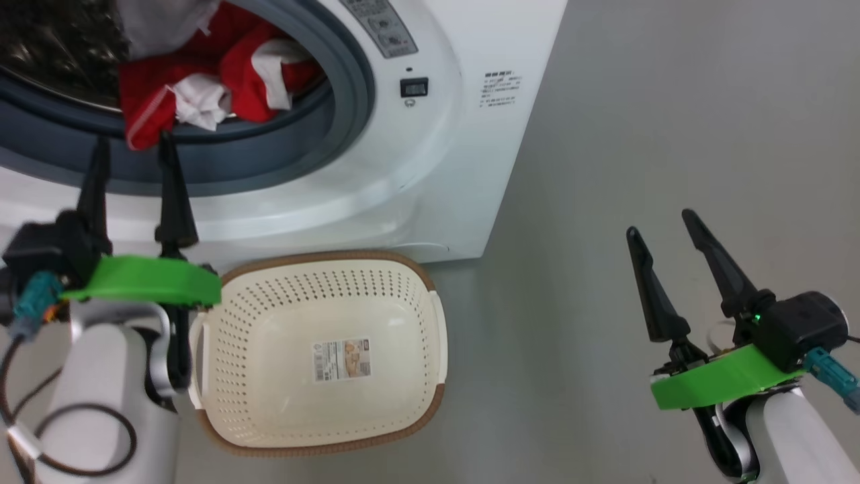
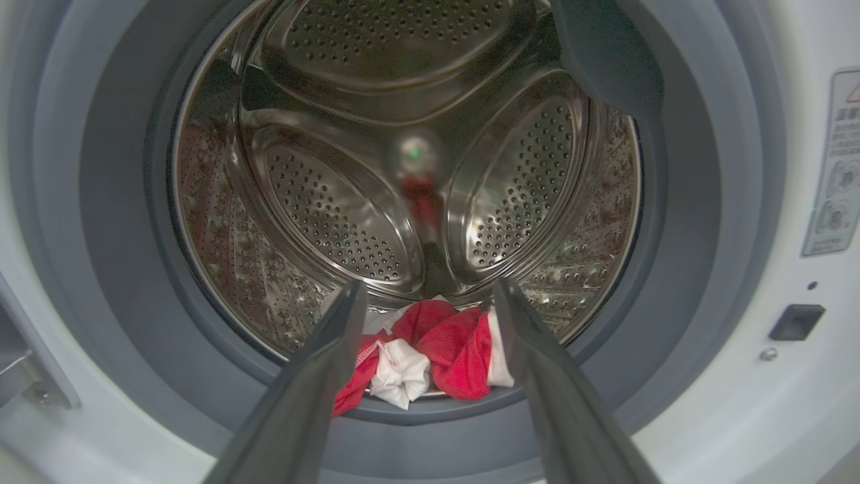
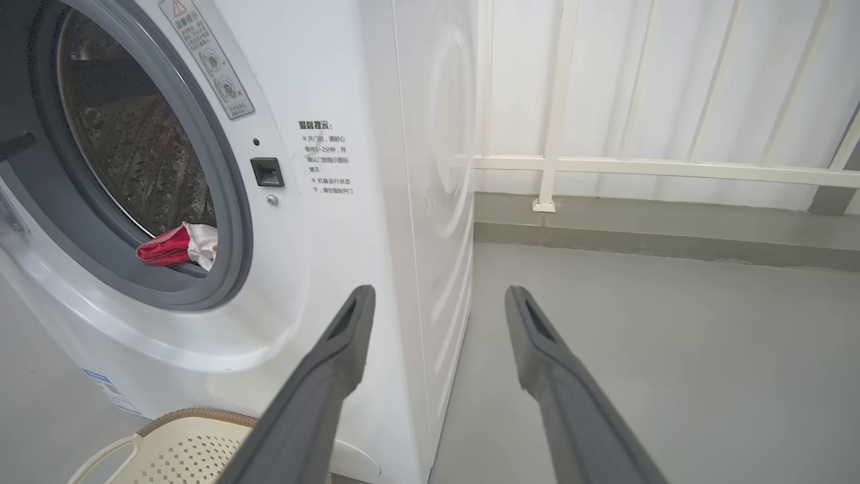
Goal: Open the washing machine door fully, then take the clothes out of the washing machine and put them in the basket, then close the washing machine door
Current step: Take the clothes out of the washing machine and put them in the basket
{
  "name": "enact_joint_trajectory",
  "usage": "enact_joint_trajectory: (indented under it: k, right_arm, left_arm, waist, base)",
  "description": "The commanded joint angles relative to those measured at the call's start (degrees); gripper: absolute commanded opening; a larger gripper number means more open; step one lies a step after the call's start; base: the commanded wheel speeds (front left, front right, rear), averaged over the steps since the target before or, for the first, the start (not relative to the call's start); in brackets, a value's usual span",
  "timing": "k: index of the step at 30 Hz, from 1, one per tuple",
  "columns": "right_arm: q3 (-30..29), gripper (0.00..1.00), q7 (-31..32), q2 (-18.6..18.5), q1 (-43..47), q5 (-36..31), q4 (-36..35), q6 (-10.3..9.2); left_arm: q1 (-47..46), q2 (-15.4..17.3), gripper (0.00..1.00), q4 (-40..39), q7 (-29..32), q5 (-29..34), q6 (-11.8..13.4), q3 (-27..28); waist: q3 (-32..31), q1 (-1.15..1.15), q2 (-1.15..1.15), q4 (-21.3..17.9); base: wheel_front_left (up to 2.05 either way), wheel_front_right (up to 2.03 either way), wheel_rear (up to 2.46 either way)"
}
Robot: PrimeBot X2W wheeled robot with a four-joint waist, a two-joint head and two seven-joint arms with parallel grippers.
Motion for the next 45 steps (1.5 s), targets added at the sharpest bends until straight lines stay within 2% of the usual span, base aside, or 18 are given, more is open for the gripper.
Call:
enact_joint_trajectory:
  k: [1,12,21,25,32,41,45]
  right_arm:
    - [0.94,1.00,-0.37,-0.39,-1.46,0.42,-1.85,0.37]
    - [0.68,1.00,-0.37,-0.53,-3.75,0.96,-2.74,0.37]
    - [1.29,1.00,-0.37,-0.64,-5.66,1.10,-2.94,0.37]
    - [1.68,1.00,-0.37,-0.52,-6.28,1.27,-2.41,0.37]
    - [2.14,1.00,-0.37,-0.15,-6.62,1.69,-1.74,0.37]
    - [3.01,1.00,-0.37,0.35,-7.70,2.19,-0.79,0.37]
    - [3.33,1.00,-0.37,0.63,-8.13,2.45,-0.64,0.37]
  left_arm:
    - [-2.59,2.19,1.00,-0.29,-0.58,0.62,0.44,1.95]
    - [-14.28,4.21,1.00,7.98,-0.68,2.36,0.77,2.04]
    - [-25.23,5.65,1.00,18.73,0.62,3.80,1.56,0.44]
    - [-30.74,8.13,1.00,25.70,4.05,5.75,2.01,-1.24]
    - [-36.33,11.03,1.00,33.04,9.66,9.15,3.81,-4.14]
    - [-41.12,13.15,1.00,38.78,17.25,12.66,6.21,-7.71]
    - [-41.92,13.59,1.00,40.06,19.36,12.93,6.14,-8.48]
  waist:
    - [2.71,0.00,0.00,-1.02]
    - [9.18,0.00,0.00,-2.21]
    - [12.87,0.00,0.00,-3.44]
    - [14.44,0.00,0.00,-4.39]
    - [15.97,0.00,0.00,-5.58]
    - [17.22,0.00,0.00,-6.30]
    - [17.45,0.00,0.00,-6.57]
  base:
    - [0.00,0.00,0.00]
    - [0.00,0.00,0.00]
    - [0.00,0.00,0.00]
    - [0.00,0.00,0.00]
    - [0.00,0.00,0.00]
    - [0.00,0.00,0.00]
    - [0.00,0.00,0.00]
